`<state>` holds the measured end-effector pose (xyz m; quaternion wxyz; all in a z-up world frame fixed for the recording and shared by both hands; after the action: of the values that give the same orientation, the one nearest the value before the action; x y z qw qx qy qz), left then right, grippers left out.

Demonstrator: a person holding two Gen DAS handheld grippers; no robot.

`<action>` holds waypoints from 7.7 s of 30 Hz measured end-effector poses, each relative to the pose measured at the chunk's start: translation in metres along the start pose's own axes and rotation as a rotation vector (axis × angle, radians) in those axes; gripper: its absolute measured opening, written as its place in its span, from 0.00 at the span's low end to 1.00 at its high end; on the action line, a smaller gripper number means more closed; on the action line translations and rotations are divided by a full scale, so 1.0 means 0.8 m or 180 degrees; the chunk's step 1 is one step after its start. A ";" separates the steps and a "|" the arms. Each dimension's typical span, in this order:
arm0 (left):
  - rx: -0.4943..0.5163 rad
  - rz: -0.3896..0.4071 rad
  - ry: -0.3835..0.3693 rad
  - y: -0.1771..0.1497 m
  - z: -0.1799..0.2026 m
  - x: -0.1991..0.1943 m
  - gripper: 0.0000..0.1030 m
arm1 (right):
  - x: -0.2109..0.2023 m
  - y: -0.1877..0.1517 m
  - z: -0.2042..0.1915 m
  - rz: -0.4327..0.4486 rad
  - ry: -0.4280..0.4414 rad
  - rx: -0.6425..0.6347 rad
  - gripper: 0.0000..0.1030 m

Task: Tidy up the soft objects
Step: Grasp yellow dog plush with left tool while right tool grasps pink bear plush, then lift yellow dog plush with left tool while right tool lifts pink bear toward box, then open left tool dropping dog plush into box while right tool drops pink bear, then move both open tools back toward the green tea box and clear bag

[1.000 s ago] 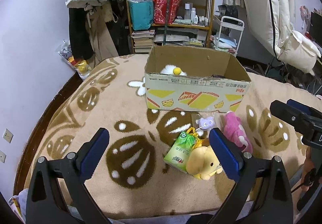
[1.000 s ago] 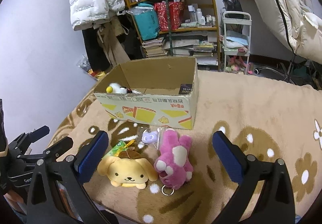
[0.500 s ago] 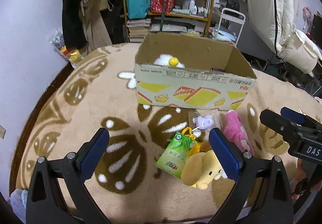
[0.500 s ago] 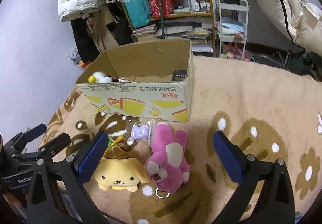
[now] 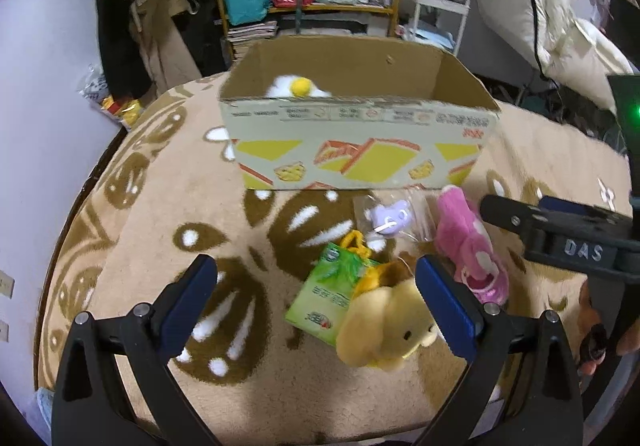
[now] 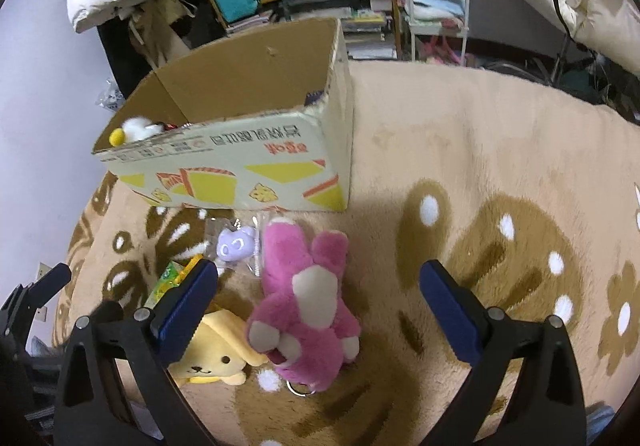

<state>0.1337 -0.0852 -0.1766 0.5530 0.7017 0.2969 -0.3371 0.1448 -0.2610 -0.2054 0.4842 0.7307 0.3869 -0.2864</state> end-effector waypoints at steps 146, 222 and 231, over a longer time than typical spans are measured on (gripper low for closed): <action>-0.0088 0.1457 0.0409 0.194 -0.026 -0.005 0.57 | -0.047 0.176 -0.086 0.1314 0.0638 -0.0696 0.48; -0.0196 -0.0247 0.0028 0.004 -0.035 0.024 0.95 | -0.017 0.019 -0.074 0.0306 0.0382 -0.0410 1.00; -0.0017 -0.0505 -0.0013 -0.017 -0.008 0.055 0.95 | 0.010 0.019 -0.062 0.0142 0.0320 -0.0308 1.00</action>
<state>0.1499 -0.0739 -0.2189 0.5270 0.6738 0.3513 -0.3806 0.1642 -0.2162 -0.1864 0.5052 0.7282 0.4078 -0.2194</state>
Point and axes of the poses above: each gripper's, at about its wrist camera, not at the fingertips, and x roughly the way its jaws point, z to its right, y to its top, the point moved 10 cm from there along x, roughly the way its jaws point, and after that the axes turned 9 degrees about y, right-handed, at the moved point
